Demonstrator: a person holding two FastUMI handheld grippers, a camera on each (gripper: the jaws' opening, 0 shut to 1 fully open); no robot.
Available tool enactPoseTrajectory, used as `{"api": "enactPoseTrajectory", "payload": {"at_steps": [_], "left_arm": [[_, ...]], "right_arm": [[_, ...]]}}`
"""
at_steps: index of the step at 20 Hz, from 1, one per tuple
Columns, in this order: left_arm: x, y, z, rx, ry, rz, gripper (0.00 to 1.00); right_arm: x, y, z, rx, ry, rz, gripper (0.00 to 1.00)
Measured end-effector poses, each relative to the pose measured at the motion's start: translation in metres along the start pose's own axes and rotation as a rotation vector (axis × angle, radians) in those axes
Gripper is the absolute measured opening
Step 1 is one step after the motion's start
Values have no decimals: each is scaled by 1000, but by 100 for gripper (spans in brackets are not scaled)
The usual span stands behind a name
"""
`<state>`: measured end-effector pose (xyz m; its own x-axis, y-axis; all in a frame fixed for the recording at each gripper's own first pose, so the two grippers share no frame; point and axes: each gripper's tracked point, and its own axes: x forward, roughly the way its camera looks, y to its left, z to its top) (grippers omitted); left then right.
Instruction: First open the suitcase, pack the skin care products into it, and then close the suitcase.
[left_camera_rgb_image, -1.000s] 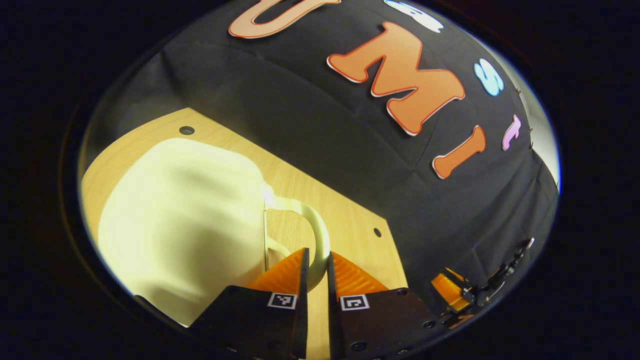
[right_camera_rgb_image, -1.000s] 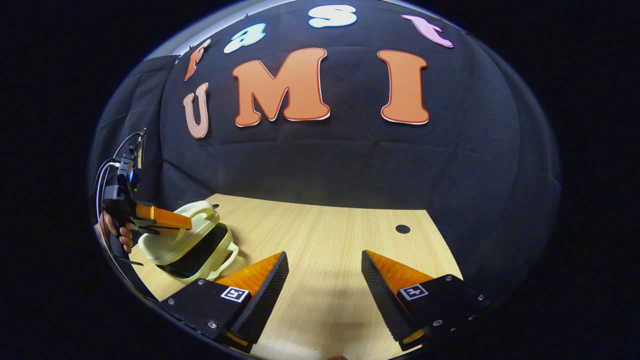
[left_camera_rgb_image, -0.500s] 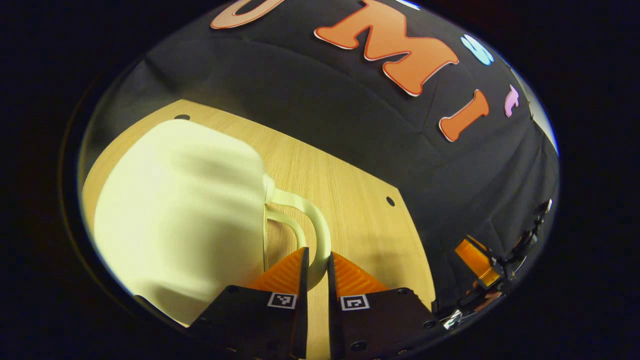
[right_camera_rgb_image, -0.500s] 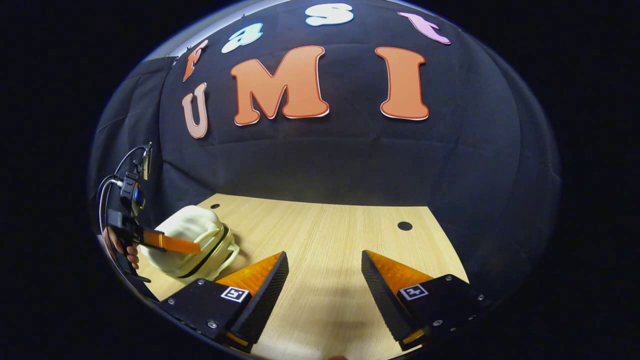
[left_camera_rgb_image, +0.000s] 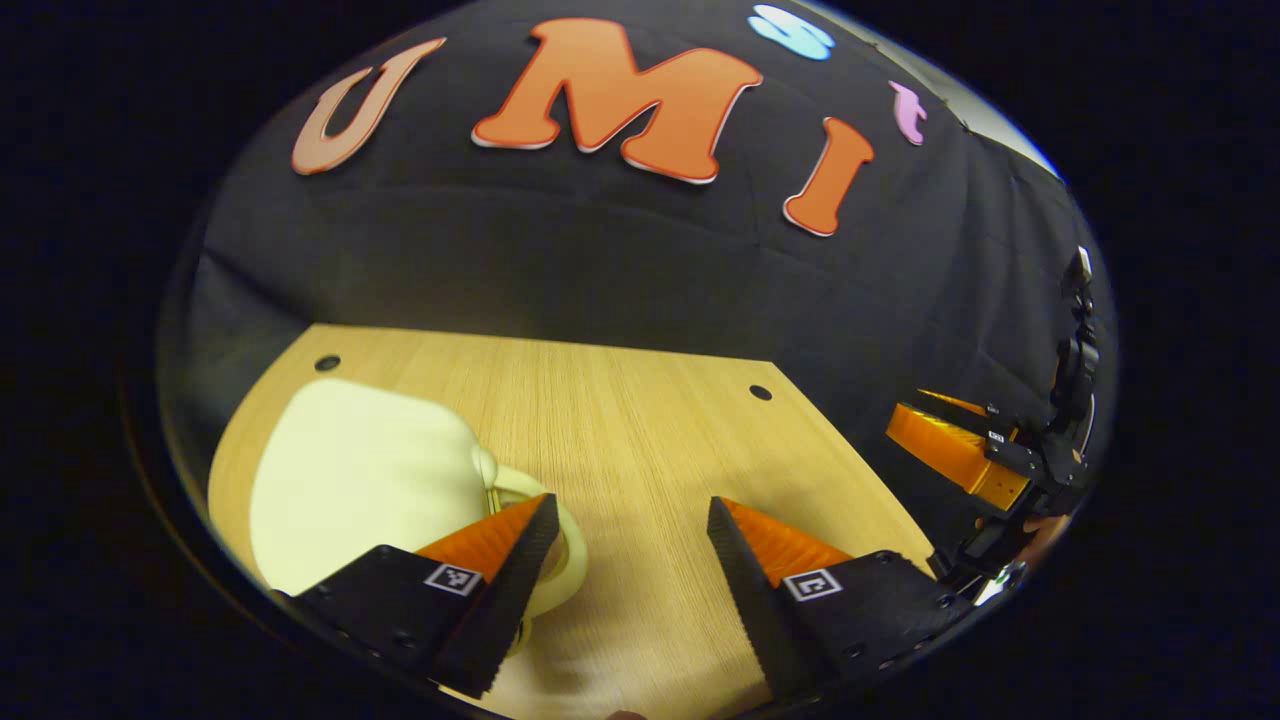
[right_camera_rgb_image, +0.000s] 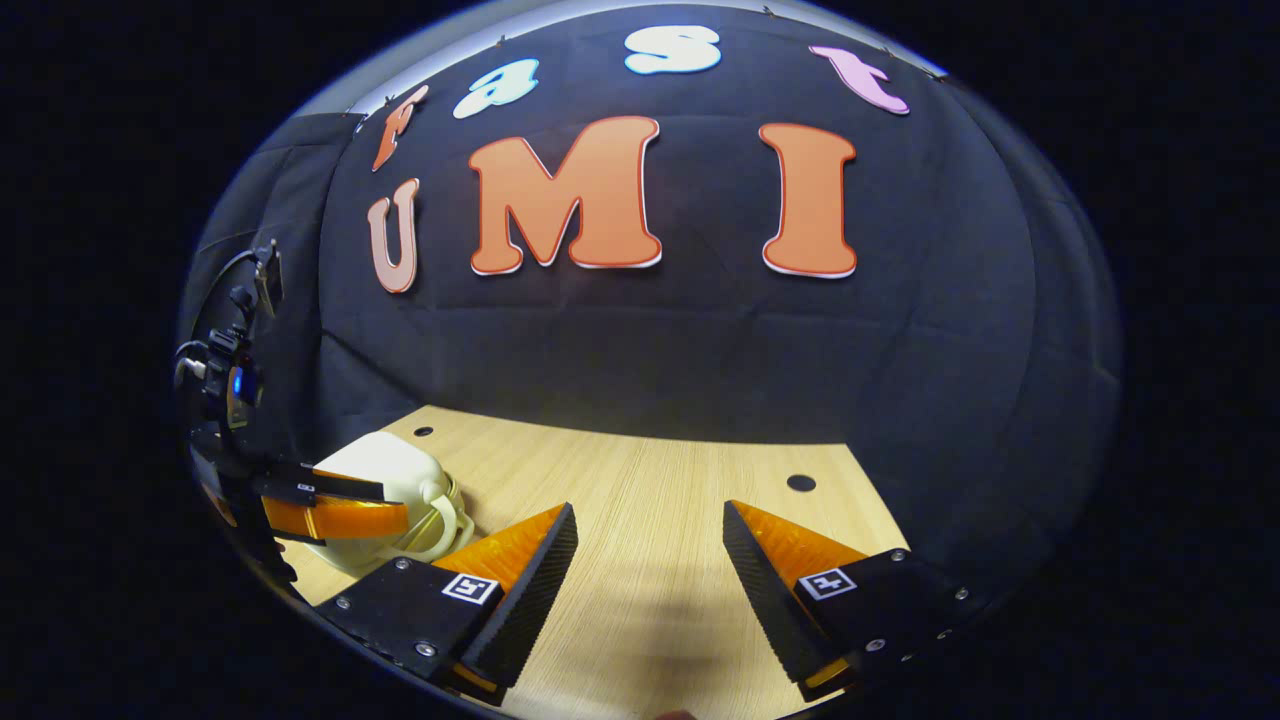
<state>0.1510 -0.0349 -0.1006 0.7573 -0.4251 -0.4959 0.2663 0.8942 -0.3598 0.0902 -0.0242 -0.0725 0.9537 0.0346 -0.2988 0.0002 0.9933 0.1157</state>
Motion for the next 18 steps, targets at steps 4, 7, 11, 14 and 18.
{"api": "enactPoseTrajectory", "payload": {"at_steps": [4,7,11,14,18], "left_arm": [[-6,-4,11,33,-45,11,97],[-6,-4,11,33,-45,11,97],[-6,-4,11,33,-45,11,97],[-6,-4,11,33,-45,11,97],[-6,-4,11,33,-45,11,97]], "right_arm": [[-7,7,33,18,-89,-8,94],[-5,20,47,14,-159,6,93],[-8,32,51,-18,-190,33,93],[-11,39,57,-49,-237,51,93],[-12,48,52,-55,-221,92,93]]}}
